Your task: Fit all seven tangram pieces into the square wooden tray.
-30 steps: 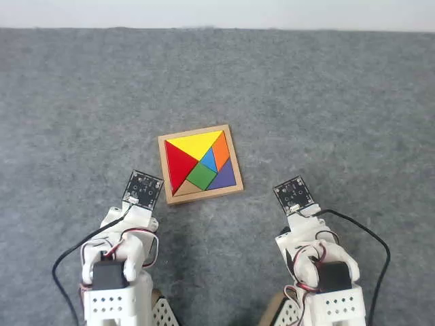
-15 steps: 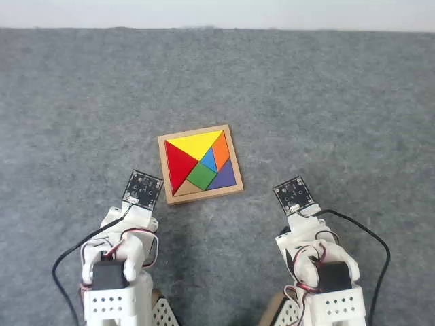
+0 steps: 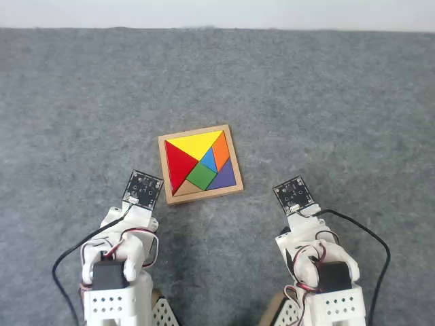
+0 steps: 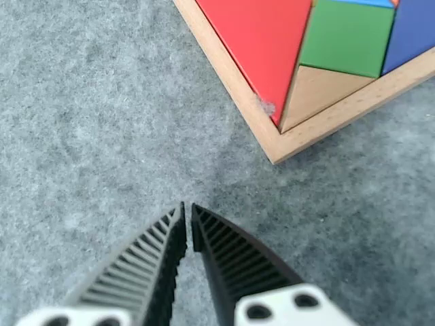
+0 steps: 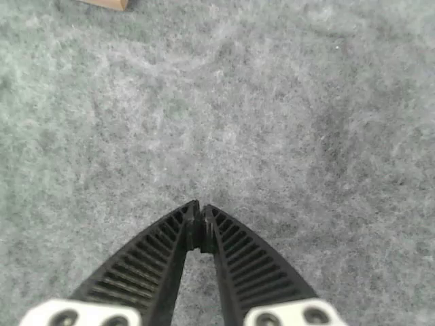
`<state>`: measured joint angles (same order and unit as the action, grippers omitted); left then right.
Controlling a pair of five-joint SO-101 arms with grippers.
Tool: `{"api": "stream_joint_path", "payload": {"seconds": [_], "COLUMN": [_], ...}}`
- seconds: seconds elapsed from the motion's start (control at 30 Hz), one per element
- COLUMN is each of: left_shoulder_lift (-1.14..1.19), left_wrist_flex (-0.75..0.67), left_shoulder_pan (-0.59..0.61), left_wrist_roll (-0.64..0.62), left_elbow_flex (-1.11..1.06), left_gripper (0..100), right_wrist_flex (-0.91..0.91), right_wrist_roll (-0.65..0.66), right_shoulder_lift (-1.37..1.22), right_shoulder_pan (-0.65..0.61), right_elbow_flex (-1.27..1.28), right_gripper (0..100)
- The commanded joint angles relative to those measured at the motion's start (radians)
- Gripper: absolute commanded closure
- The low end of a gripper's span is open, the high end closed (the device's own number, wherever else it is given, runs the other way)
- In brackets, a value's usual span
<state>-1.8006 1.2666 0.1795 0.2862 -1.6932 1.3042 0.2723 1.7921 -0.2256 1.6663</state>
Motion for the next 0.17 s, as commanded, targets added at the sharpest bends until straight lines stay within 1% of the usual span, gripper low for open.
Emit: {"api": "stream_joint_path", "payload": {"seconds": [0.0, 0.13], "left_shoulder_lift": [-0.021, -0.021], "left_wrist_flex": [0.005, 0.005], "left_shoulder_pan": [0.000, 0.000], "left_wrist_roll": [0.005, 0.005], "left_elbow_flex": [0.010, 0.010], "left_gripper": [98, 98], "right_wrist_flex": [0.005, 0.005], "right_wrist_roll": [-0.005, -0.005], "right_shoulder_lift": [0.018, 0.018], "right_shoulder_pan": [0.010, 0.010], "right_elbow_flex": [0.017, 0.017], "right_gripper": [99.1, 99.1]}}
